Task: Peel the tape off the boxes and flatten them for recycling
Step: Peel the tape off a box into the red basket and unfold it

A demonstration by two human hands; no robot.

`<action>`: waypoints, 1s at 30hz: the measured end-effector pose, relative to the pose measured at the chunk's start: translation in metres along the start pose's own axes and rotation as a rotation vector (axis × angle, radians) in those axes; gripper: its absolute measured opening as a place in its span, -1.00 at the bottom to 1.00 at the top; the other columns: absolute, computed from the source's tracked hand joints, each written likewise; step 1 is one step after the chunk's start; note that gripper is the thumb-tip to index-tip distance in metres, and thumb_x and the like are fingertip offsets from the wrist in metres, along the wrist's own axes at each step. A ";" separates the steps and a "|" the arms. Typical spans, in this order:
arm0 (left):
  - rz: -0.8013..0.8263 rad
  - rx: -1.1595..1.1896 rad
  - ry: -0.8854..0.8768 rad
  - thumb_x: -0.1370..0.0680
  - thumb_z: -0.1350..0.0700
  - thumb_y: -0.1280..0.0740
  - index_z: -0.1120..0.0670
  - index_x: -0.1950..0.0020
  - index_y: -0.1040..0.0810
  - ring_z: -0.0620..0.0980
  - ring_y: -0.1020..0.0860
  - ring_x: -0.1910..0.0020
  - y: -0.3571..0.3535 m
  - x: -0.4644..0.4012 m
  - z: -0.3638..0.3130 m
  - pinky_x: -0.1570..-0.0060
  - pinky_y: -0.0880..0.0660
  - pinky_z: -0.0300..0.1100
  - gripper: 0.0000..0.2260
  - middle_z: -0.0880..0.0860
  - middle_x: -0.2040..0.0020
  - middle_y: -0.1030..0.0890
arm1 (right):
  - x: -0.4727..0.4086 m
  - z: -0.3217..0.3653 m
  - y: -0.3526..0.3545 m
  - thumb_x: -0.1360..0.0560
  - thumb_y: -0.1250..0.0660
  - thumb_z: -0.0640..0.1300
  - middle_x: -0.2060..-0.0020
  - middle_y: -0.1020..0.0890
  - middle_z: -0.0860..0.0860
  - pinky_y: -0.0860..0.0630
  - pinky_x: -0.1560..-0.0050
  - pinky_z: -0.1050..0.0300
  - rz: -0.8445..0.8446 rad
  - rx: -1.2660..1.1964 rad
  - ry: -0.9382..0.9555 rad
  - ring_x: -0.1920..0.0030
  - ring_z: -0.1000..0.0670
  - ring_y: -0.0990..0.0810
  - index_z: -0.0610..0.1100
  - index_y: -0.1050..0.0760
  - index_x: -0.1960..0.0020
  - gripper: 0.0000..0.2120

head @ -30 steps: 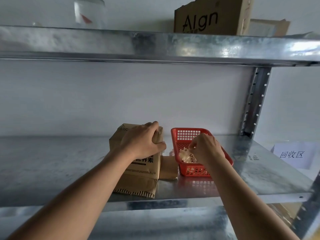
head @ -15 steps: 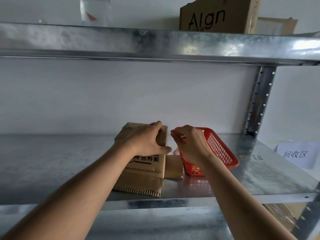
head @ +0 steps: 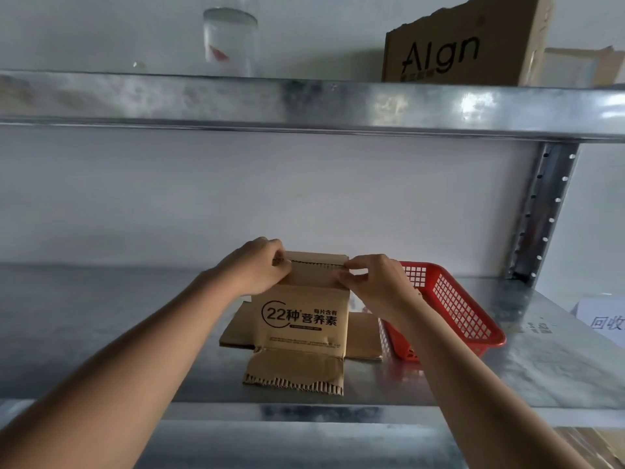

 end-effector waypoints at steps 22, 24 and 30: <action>0.187 1.035 0.351 -0.63 0.11 -0.17 0.08 0.33 -0.39 0.19 -0.54 0.20 0.022 0.016 0.028 0.14 -0.59 0.09 -0.69 0.16 0.18 -0.53 | -0.012 0.021 -0.008 -0.68 -0.25 0.12 -0.01 -0.74 -0.17 -0.64 -0.16 -0.25 0.089 -0.806 -0.372 -0.06 -0.31 -0.71 -0.26 -0.60 -0.15 -0.57; 0.259 1.015 0.337 -0.64 0.14 -0.20 0.14 0.21 -0.48 0.20 -0.55 0.08 0.021 0.018 0.027 -0.03 -0.60 0.14 -0.76 0.19 0.06 -0.53 | -0.013 0.021 -0.010 -0.68 -0.28 0.07 0.07 -0.76 -0.13 -0.68 -0.11 -0.18 0.050 -0.876 -0.421 0.01 -0.26 -0.74 -0.26 -0.60 -0.12 -0.62; 0.560 0.822 0.358 -0.68 0.03 -0.30 -0.08 -0.55 -0.42 0.37 -0.47 -0.40 0.016 0.036 0.030 -0.37 -0.46 0.26 -0.58 0.17 -0.56 -0.32 | -0.012 0.010 -0.022 -0.50 -0.50 -0.16 0.09 -0.75 -0.14 -0.67 0.03 0.10 0.194 -0.854 -0.496 0.13 -0.02 -0.75 -0.26 -0.69 -0.06 -0.80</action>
Point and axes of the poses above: each hand's wrist, its own x-axis away from the middle knuckle, its own y-axis out of the back of the hand, z = x × y, the point moved 5 cm from there along -x, towards the middle knuckle
